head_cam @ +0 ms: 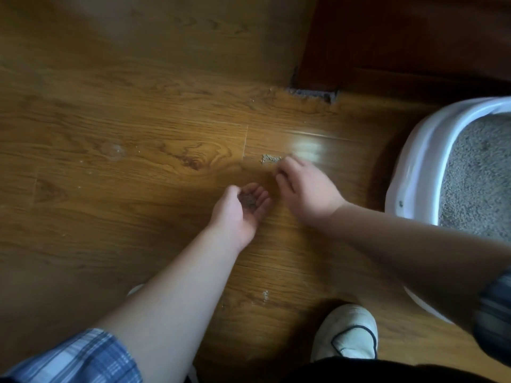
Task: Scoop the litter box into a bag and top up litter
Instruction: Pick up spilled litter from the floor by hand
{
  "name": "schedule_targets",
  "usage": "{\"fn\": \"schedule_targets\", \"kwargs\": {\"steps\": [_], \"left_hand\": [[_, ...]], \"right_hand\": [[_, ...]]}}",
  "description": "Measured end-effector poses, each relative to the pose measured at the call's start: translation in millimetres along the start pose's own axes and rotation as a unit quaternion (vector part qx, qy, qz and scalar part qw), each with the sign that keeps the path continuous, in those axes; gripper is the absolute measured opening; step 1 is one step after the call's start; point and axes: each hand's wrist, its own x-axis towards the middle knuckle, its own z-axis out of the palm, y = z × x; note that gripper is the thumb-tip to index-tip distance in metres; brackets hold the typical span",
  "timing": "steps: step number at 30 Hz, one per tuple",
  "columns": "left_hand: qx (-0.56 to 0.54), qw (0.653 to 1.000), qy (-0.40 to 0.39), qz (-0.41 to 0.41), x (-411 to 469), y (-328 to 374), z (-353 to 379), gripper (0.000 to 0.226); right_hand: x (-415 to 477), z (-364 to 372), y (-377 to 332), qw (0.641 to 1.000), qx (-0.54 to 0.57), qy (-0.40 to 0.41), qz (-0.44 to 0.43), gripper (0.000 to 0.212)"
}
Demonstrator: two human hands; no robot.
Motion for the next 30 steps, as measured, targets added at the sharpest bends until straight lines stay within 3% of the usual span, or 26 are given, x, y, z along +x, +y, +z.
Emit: {"fn": "schedule_targets", "kwargs": {"steps": [3, 8, 16, 25, 30], "left_hand": [[0.013, 1.000, 0.007, 0.015, -1, 9, -4, 0.029], [0.011, 1.000, 0.005, 0.019, -3, 11, -3, 0.030], [0.003, 1.000, 0.016, 0.013, 0, 13, -1, 0.030], [0.012, 1.000, 0.015, 0.016, -1, 16, 4, 0.031], [0.021, 1.000, 0.012, 0.017, -3, 17, 5, 0.031]], "right_hand": [[15, -11, 17, 0.970, -0.235, -0.041, 0.054, 0.039], [39, -3, 24, 0.935, -0.347, -0.064, 0.019, 0.057], [51, 4, 25, 0.921, -0.379, -0.044, -0.078, 0.034], [55, 5, 26, 0.915, -0.381, -0.069, -0.117, 0.011], [56, -1, 21, 0.907, -0.387, -0.099, -0.132, 0.027]]}}
